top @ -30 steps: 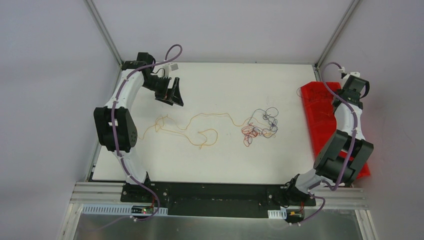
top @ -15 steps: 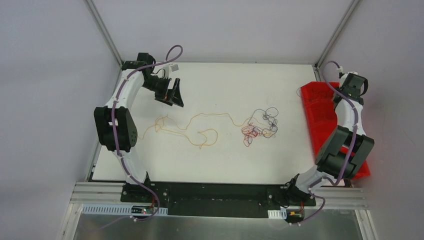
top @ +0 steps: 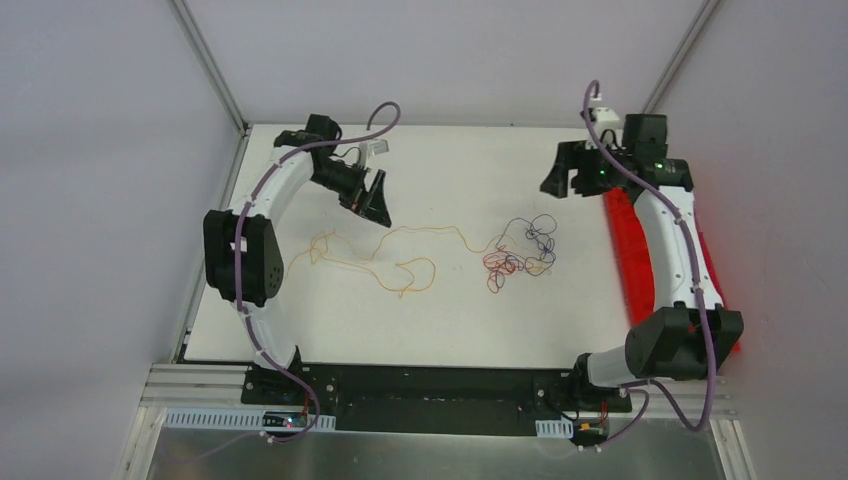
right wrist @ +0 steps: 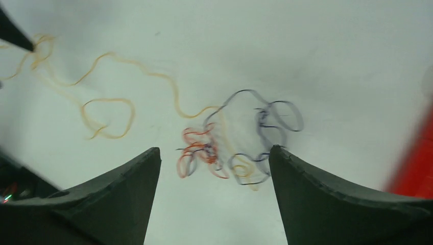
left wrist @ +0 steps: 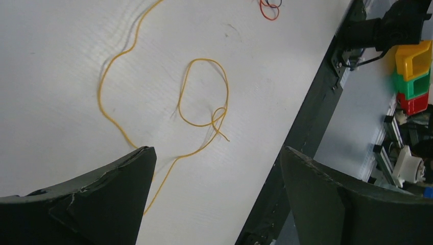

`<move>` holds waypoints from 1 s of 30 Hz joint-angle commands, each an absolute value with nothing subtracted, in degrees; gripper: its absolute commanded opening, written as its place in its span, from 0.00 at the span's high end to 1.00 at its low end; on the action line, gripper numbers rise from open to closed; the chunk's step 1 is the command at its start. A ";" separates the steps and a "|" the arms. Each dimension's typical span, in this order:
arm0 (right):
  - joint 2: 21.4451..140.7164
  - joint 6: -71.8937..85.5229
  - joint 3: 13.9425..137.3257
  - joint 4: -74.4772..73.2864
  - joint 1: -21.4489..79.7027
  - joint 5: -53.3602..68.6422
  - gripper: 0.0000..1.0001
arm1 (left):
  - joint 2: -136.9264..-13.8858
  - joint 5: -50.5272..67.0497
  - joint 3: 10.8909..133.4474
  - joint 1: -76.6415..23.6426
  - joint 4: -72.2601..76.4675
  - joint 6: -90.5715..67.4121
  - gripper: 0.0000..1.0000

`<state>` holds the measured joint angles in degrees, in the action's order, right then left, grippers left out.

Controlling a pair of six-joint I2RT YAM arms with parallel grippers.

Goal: Untangle the cables

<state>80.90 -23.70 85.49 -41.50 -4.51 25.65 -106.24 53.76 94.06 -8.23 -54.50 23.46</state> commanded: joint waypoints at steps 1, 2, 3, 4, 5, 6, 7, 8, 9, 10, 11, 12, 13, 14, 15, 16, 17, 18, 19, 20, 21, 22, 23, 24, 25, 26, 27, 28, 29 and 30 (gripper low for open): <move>85.22 -16.36 80.11 -45.20 2.14 38.19 0.21 | -106.56 54.65 90.44 -12.82 -50.50 25.30 0.08; 85.71 -15.82 78.41 -43.78 3.61 38.23 0.21 | -107.09 54.46 89.62 -13.25 -50.44 24.90 0.11; 86.08 -15.36 76.87 -42.49 4.94 38.24 0.22 | -107.46 54.09 88.69 -13.84 -50.18 24.49 0.14; 86.53 -15.17 75.62 -41.65 6.22 38.19 0.23 | -107.82 53.64 87.71 -14.59 -49.91 24.13 0.17; 87.07 -14.71 74.75 -41.04 7.26 38.04 0.23 | -108.29 52.85 86.76 -15.78 -49.39 23.63 0.19; 87.58 -14.10 74.05 -40.41 7.82 38.10 0.23 | -108.77 51.84 85.88 -16.61 -48.68 22.85 0.20; 88.06 -13.51 73.66 -39.98 8.12 38.33 0.23 | -109.44 50.79 84.97 -17.41 -47.82 22.02 0.20; 88.50 -13.38 73.46 -39.81 8.24 38.42 0.23 | -110.17 49.67 84.32 -17.99 -47.00 20.73 0.20; 88.85 -13.42 73.52 -39.83 8.28 38.30 0.23 | -110.92 48.87 83.61 -18.43 -46.09 19.58 0.21; 89.04 -13.82 73.75 -40.10 8.28 37.89 0.23 | -111.81 48.30 82.92 -18.72 -45.22 18.59 0.21; 89.23 -14.26 74.13 -40.19 8.31 37.44 0.23 | -112.34 47.81 82.31 -18.95 -44.28 17.64 0.20; 89.45 -14.72 74.55 -40.49 8.30 36.96 0.23 | -112.74 47.37 81.54 -19.24 -43.24 16.98 0.20; 89.68 -15.16 74.99 -40.71 8.28 36.72 0.23 | -113.02 46.81 80.81 -19.74 -42.08 16.46 0.20; 89.87 -15.46 75.50 -40.97 8.24 36.46 0.23 | -113.29 46.44 80.28 -20.42 -41.31 16.36 0.20; 90.17 -15.79 75.88 -41.33 8.33 36.40 0.23 | -113.60 45.77 80.02 -21.35 -40.79 16.32 0.21; 90.29 -16.13 76.27 -41.62 8.29 36.26 0.23 | -113.94 45.01 79.90 -22.21 -40.26 16.22 0.23; 90.45 -16.50 76.59 -41.85 8.25 35.96 0.23 | -114.37 44.09 80.00 -23.22 -39.75 16.06 0.26; 90.59 -16.79 76.84 -42.05 8.28 35.71 0.23 | -114.81 42.86 80.31 -24.21 -39.37 15.67 0.30; 90.76 -17.25 77.03 -42.27 8.21 35.25 0.23 | -115.32 41.68 80.66 -25.39 -39.18 15.49 0.37; 90.86 -17.57 77.18 -42.51 8.19 34.90 0.24 | -115.73 40.74 81.14 -26.16 -39.12 15.30 0.46; 90.88 -17.77 77.37 -42.75 8.11 34.48 0.24 | -115.90 40.31 81.51 -26.77 -39.19 15.07 0.60; 90.69 -17.98 77.45 -42.81 7.86 34.24 0.24 | -115.62 40.68 81.84 -27.25 -39.33 15.03 0.76; 90.58 -17.89 77.54 -43.03 7.28 34.24 0.24 | -114.26 41.66 82.26 -27.96 -39.56 15.33 0.90; 90.46 -17.69 77.71 -43.11 6.46 34.39 0.24 | -112.47 43.67 82.79 -28.74 -39.77 15.74 0.99; 90.36 -17.23 77.96 -43.13 5.26 34.98 0.25 | -110.36 46.14 83.61 -29.69 -39.81 15.70 1.00; 90.28 -16.70 78.38 -43.23 3.88 35.97 0.25 | -108.31 49.25 85.84 -30.70 -39.63 14.77 1.00; 90.20 -16.19 78.78 -43.22 2.46 37.25 0.25 | -106.88 52.34 88.35 -31.73 -39.29 13.17 1.00; 90.11 -15.80 79.17 -43.06 1.12 38.31 0.25 | -105.72 55.04 91.49 -32.96 -38.53 11.03 1.00; 89.96 -15.28 79.41 -42.73 0.32 38.80 0.26 | -104.86 56.63 94.47 -34.84 -36.39 8.66 1.00; 89.81 -14.81 79.59 -42.42 -0.95 39.36 0.26 | -104.32 57.38 97.72 -35.76 -34.61 6.73 1.00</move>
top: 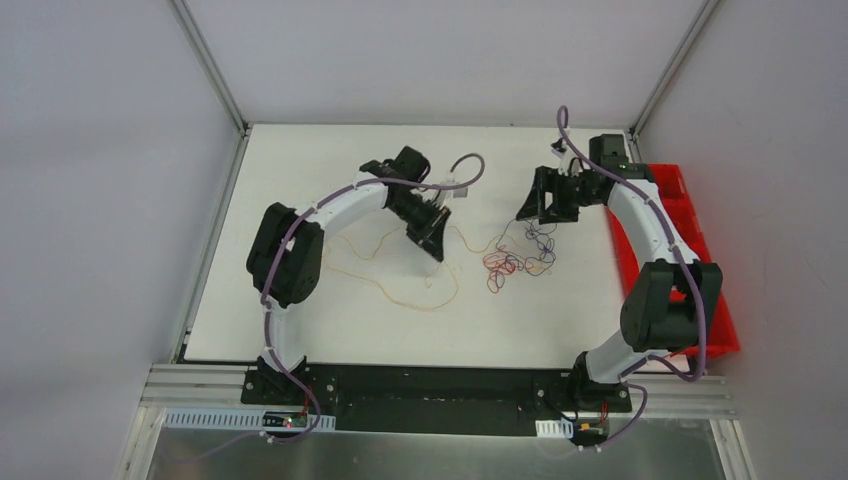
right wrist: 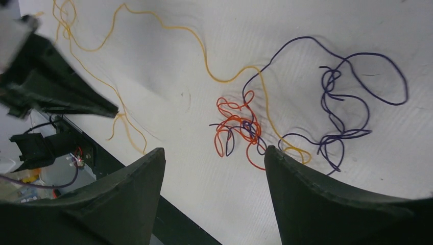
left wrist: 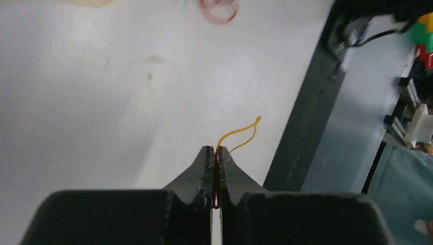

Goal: Untangle the cables

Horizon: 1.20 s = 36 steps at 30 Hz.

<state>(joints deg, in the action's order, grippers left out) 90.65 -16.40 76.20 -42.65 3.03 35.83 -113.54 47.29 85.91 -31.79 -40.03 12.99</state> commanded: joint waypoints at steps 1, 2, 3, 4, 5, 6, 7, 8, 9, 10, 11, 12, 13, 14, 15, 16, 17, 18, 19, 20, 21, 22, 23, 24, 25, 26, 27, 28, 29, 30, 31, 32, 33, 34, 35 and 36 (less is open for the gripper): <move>89.67 -14.57 79.77 -42.17 -1.77 39.96 0.26 | -103.87 58.00 100.59 -37.49 -32.98 5.52 1.00; 89.53 -14.43 79.88 -42.16 -2.24 40.25 0.27 | -103.69 58.47 103.04 -38.43 -30.80 4.43 1.00; 89.25 -14.43 79.95 -42.14 -2.47 40.47 0.27 | -103.57 59.09 104.98 -39.10 -28.43 2.72 1.00; 88.92 -14.46 79.83 -42.20 -2.53 40.75 0.27 | -103.42 59.77 106.09 -39.28 -25.01 0.37 1.00; 88.63 -14.40 79.56 -42.23 -2.57 41.05 0.27 | -103.26 60.03 106.82 -39.36 -21.04 -3.81 1.00; 88.23 -14.31 79.22 -42.23 -2.63 41.49 0.28 | -103.02 60.11 107.04 -39.19 -18.03 -7.01 1.00; 87.78 -14.17 78.84 -42.23 -2.59 41.96 0.28 | -102.60 60.17 106.92 -38.93 -15.31 -9.40 1.00; 87.33 -14.03 78.41 -42.31 -2.63 42.65 0.28 | -101.68 60.16 106.29 -38.55 -13.66 -10.99 1.00; 86.79 -13.98 77.89 -42.16 -2.56 43.36 0.28 | -100.52 59.96 105.13 -38.09 -12.29 -11.35 1.00; 86.20 -13.93 77.31 -42.07 -2.48 44.16 0.28 | -98.82 59.53 102.82 -37.49 -11.27 -11.31 1.00; 85.54 -13.86 76.74 -41.85 -2.35 45.00 0.28 | -97.01 59.36 99.70 -36.66 -10.49 -11.16 1.00; 84.87 -13.82 76.08 -41.38 -1.98 45.79 0.28 | -94.61 59.32 96.43 -35.74 -10.11 -10.93 1.00; 84.12 -13.80 75.46 -40.91 -1.33 46.48 0.28 | -93.12 59.31 92.72 -34.41 -10.11 -11.06 1.00; 83.42 -13.93 74.89 -40.36 -0.49 46.59 0.28 | -91.79 59.31 88.81 -32.94 -10.09 -11.57 1.00; 82.78 -14.30 74.24 -39.86 0.44 46.47 0.28 | -90.75 59.54 85.12 -31.50 -10.10 -11.84 1.00; 82.52 -14.78 73.87 -39.84 2.00 46.10 0.28 | -89.64 59.64 80.30 -29.78 -10.45 -11.60 1.00; 82.48 -15.30 73.83 -40.20 3.29 45.69 0.28 | -88.59 59.17 76.86 -28.14 -11.46 -10.67 1.00; 82.59 -15.86 73.89 -40.63 4.71 45.29 0.28 | -87.84 58.47 73.90 -26.55 -12.65 -9.43 1.00; 82.80 -16.23 73.86 -40.89 5.99 44.92 0.28 | -87.35 57.73 71.10 -24.45 -14.56 -8.23 1.00; 82.93 -16.68 73.67 -40.95 7.34 44.42 0.28 | -87.06 56.90 68.91 -23.18 -16.43 -6.87 1.00; 83.03 -16.88 73.38 -40.76 8.76 43.76 0.28 | -86.83 55.92 66.84 -21.96 -17.97 -5.65 1.00; 83.20 -17.07 73.09 -40.51 10.30 43.04 0.28 | -86.56 55.10 65.00 -20.97 -19.50 -4.39 1.00; 83.49 -17.16 72.94 -40.26 12.07 42.33 0.28 | -86.19 54.24 62.88 -20.14 -20.41 -3.37 1.00; 83.83 -17.21 72.83 -39.95 13.69 41.77 0.28 | -85.57 53.35 60.68 -19.10 -20.70 -3.06 1.00; 84.19 -17.08 72.65 -39.34 15.55 41.08 0.28 | -85.06 52.56 58.72 -17.98 -20.74 -3.11 1.00; 84.59 -16.87 72.38 -38.57 17.29 40.36 0.28 | -84.74 51.61 56.92 -16.62 -20.99 -3.16 1.00; 85.01 -16.35 72.10 -37.42 19.00 39.65 0.28 | -84.57 50.96 55.50 -14.95 -21.65 -2.95 1.00; 85.39 -15.79 71.88 -36.19 20.69 39.41 0.28 | -84.36 51.16 54.61 -13.35 -22.56 -2.62 1.00; 86.04 -15.17 71.65 -34.88 22.25 39.23 0.28 | -84.11 51.43 54.26 -12.01 -24.10 -1.39 1.00; 86.65 -14.66 71.49 -33.42 23.75 38.87 0.28 | -83.73 51.31 54.53 -11.39 -26.90 1.45 1.00; 87.33 -14.13 71.33 -31.96 25.30 38.53 0.27 | -83.16 51.08 55.43 -11.27 -30.38 5.50 0.95; 87.96 -13.54 71.29 -30.32 26.77 38.01 0.27 | -82.47 50.45 56.52 -11.25 -34.78 11.87 0.85; 88.66 -12.90 71.36 -28.82 28.33 37.37 0.26 | -81.65 48.50 57.60 -11.13 -38.69 15.23 0.70; 89.41 -12.54 71.42 -26.69 29.75 36.76 0.26 | -80.88 46.49 58.51 -10.60 -41.97 17.78 0.54; 90.14 -12.47 71.68 -25.54 31.45 35.95 0.25 | -80.32 45.41 59.30 -9.41 -45.56 20.49 0.42; 90.91 -12.61 72.07 -24.55 33.43 34.95 0.25 | -79.84 44.37 60.07 -7.78 -48.93 22.85 0.35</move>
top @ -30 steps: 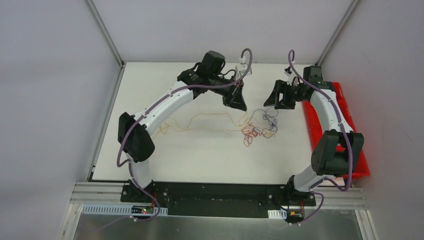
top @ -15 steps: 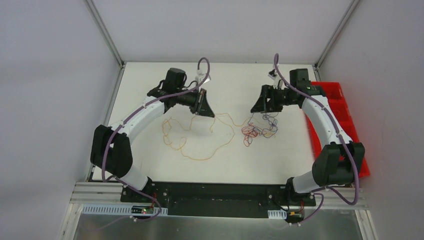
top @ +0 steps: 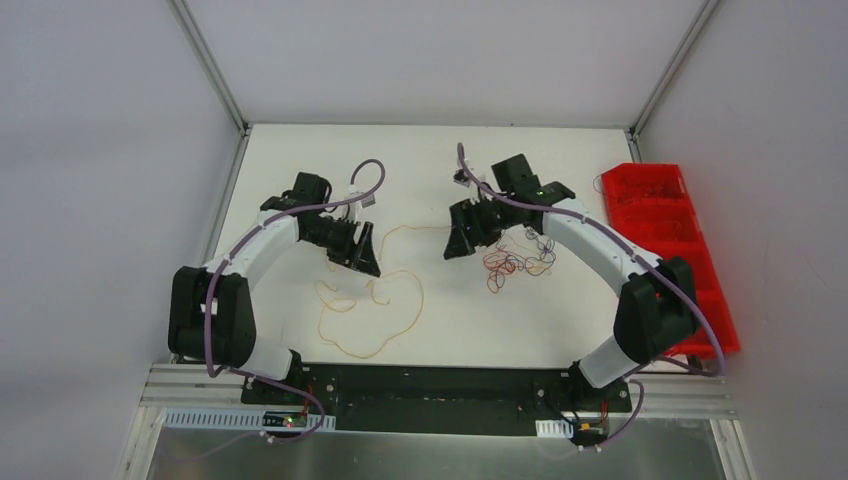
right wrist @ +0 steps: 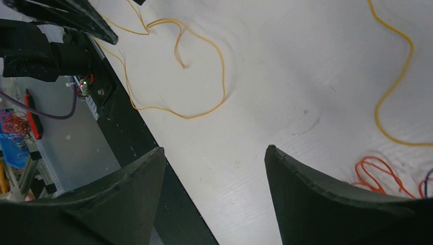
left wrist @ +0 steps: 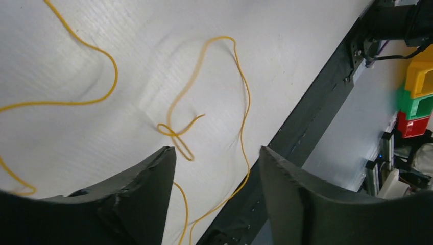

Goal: Untangle the cables

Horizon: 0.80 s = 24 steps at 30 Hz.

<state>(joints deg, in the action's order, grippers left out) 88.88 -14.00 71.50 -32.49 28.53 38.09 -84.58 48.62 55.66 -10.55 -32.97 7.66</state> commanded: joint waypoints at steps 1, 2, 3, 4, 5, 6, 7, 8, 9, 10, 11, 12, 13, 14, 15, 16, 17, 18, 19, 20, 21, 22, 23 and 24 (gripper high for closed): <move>91.72 -12.72 72.20 -23.74 34.65 34.49 0.25 | -79.73 43.38 60.76 -5.94 -52.03 25.05 0.34; 92.54 -12.88 72.47 -23.17 35.77 34.13 0.25 | -79.84 42.27 61.60 -4.20 -55.24 27.72 0.34; 93.46 -12.55 72.77 -22.90 36.75 33.71 0.25 | -80.03 41.24 62.47 -2.70 -58.57 30.78 0.34; 94.56 -12.05 73.18 -22.86 37.54 33.69 0.26 | -80.02 40.07 63.17 -1.48 -61.81 33.95 0.32; 95.65 -11.04 73.43 -23.00 38.29 33.64 0.26 | -79.80 38.50 63.27 -0.95 -64.46 36.37 0.31; 96.76 -10.26 73.43 -22.89 38.89 33.48 0.27 | -79.43 37.20 62.95 -0.75 -65.91 38.60 0.31; 97.37 -9.15 73.01 -22.16 39.27 33.15 0.28 | -79.04 36.07 62.36 -0.71 -66.90 40.73 0.31; 98.03 -7.74 72.31 -21.15 39.52 32.71 0.28 | -78.42 35.50 61.43 -0.70 -67.11 42.14 0.31; 98.76 -6.39 71.79 -20.04 39.63 31.94 0.30 | -78.06 35.35 60.44 -0.70 -67.00 43.18 0.31; 99.76 -5.35 71.53 -19.31 39.97 30.96 0.30 | -78.00 35.22 59.52 -0.70 -66.76 43.70 0.31; 101.05 -4.32 71.73 -19.17 40.42 29.68 0.31 | -78.38 35.01 58.79 -0.70 -66.65 43.77 0.31; 102.48 -3.52 72.36 -19.47 40.90 28.87 0.32 | -79.07 34.76 58.19 -0.70 -66.51 43.77 0.31; 103.90 -2.51 72.90 -19.47 41.14 28.60 0.34 | -79.84 34.54 57.56 -0.70 -66.34 43.77 0.33; 105.11 -1.51 73.36 -19.36 41.52 28.05 0.36 | -80.44 34.44 57.08 -0.67 -66.16 43.82 0.36; 106.13 -0.60 73.82 -19.21 42.09 27.07 0.36 | -80.95 34.40 56.69 -0.70 -65.85 43.85 0.38; 107.06 -0.21 74.30 -19.17 42.78 26.24 0.37 | -81.02 34.41 56.38 -0.70 -65.45 43.81 0.41; 107.88 -0.11 74.82 -19.24 43.33 25.52 0.37 | -81.03 34.49 56.18 -0.70 -64.91 43.60 0.44; 108.51 -0.16 75.34 -19.05 43.92 24.56 0.37 | -81.03 34.62 55.94 -0.70 -64.53 43.47 0.46; 109.11 -0.11 75.55 -18.41 44.37 23.66 0.37 | -80.98 34.89 55.84 -0.66 -64.17 43.32 0.48; 109.56 1.23 75.87 -17.43 44.72 22.47 0.37 | -81.02 35.23 55.73 -0.55 -63.85 43.13 0.52; 110.25 1.31 76.52 -16.57 45.00 21.67 0.37 | -80.96 35.73 55.58 -0.41 -63.65 43.07 0.55; 111.66 1.32 77.44 -16.34 45.08 21.33 0.37 | -80.95 36.26 55.43 -0.35 -63.57 42.88 0.59; 112.92 1.24 78.78 -16.71 45.06 21.12 0.37 | -81.02 36.56 55.32 -0.35 -63.45 42.81 0.63; 114.27 1.11 80.02 -17.34 45.14 20.94 0.37 | -81.12 37.01 55.19 -0.34 -63.46 42.80 0.66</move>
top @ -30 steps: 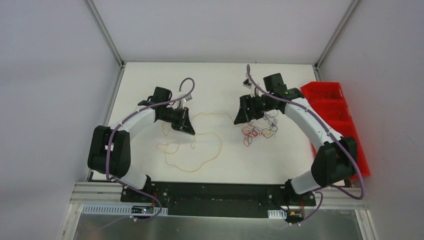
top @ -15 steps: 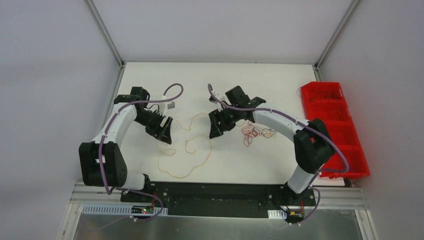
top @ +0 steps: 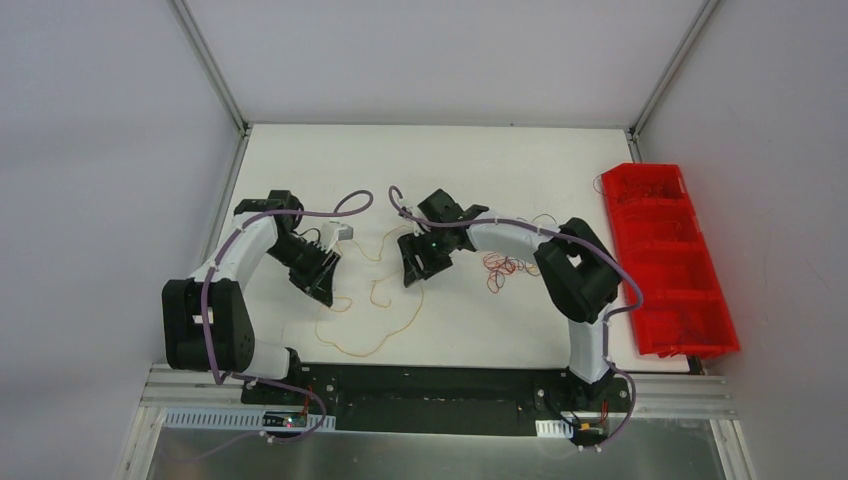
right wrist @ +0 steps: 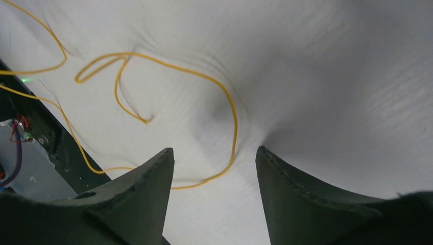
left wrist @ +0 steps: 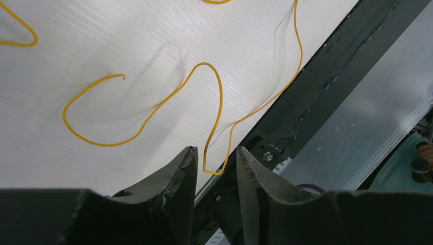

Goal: Untangle the cables

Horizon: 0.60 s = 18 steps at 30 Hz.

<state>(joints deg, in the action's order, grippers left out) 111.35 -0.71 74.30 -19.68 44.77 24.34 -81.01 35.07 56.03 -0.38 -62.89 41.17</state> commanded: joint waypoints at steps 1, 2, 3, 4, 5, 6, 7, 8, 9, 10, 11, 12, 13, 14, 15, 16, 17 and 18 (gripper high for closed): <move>115.32 0.87 80.96 -17.99 45.13 21.14 0.38 | -81.24 37.30 55.00 -0.35 -63.35 42.85 0.69; 116.16 0.65 81.48 -18.22 45.17 21.55 0.39 | -81.36 37.67 55.01 -0.35 -63.32 42.95 0.71; 116.75 0.55 81.57 -18.26 45.14 22.00 0.40 | -81.53 38.10 55.02 -0.35 -63.22 42.92 0.73; 117.40 0.41 81.44 -18.34 45.15 22.57 0.43 | -81.70 38.51 55.17 -0.35 -63.05 42.94 0.74; 117.98 0.44 81.39 -18.83 45.16 23.39 0.45 | -81.92 38.98 55.24 -0.35 -62.87 42.80 0.76; 118.45 0.44 81.38 -19.58 45.17 24.69 0.47 | -82.10 39.51 55.34 -0.33 -62.67 42.66 0.78; 118.65 0.44 81.09 -20.25 45.09 26.27 0.50 | -82.23 40.07 55.55 -0.35 -62.59 42.35 0.80; 118.50 0.41 80.06 -20.38 45.02 29.25 0.52 | -82.26 40.95 55.86 -0.35 -62.51 41.74 0.85; 118.02 0.44 79.06 -20.39 44.86 31.30 0.54 | -82.14 41.93 56.21 -0.29 -62.46 41.30 0.90; 117.50 -0.35 78.24 -20.38 44.87 33.47 0.56 | -81.76 42.87 56.63 -0.33 -62.30 41.04 0.95; 117.11 -1.41 77.64 -20.61 44.84 35.33 0.58 | -80.99 43.85 56.95 -0.35 -62.13 40.76 1.00; 116.74 -2.21 77.27 -21.08 44.85 36.64 0.62 | -80.40 45.05 57.36 -0.35 -62.02 40.47 1.00; 116.65 -3.44 77.25 -21.98 44.83 37.41 0.69 | -79.89 46.40 57.94 -0.35 -61.97 39.94 1.00; 116.63 -4.45 77.44 -23.04 44.78 37.88 0.83 | -79.49 47.76 58.52 -0.34 -61.99 39.15 1.00; 116.52 -5.52 77.78 -24.35 44.51 38.19 0.96 | -79.01 49.06 59.29 -0.58 -62.03 38.23 1.00; 116.11 -6.17 78.03 -25.61 43.91 38.81 1.00 | -78.33 50.39 60.26 -1.19 -61.98 37.43 1.00; 115.29 -6.29 78.00 -26.38 42.84 40.13 1.00 | -77.53 51.68 60.94 -2.09 -61.98 36.98 1.00; 113.45 -5.87 77.73 -26.65 41.52 41.59 1.00 | -76.77 53.16 61.63 -3.51 -61.89 36.88 1.00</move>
<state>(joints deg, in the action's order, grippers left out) 116.90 -3.22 77.76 -22.26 44.45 35.07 -81.17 44.25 57.28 -0.75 -61.43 38.54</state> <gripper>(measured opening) 0.014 0.007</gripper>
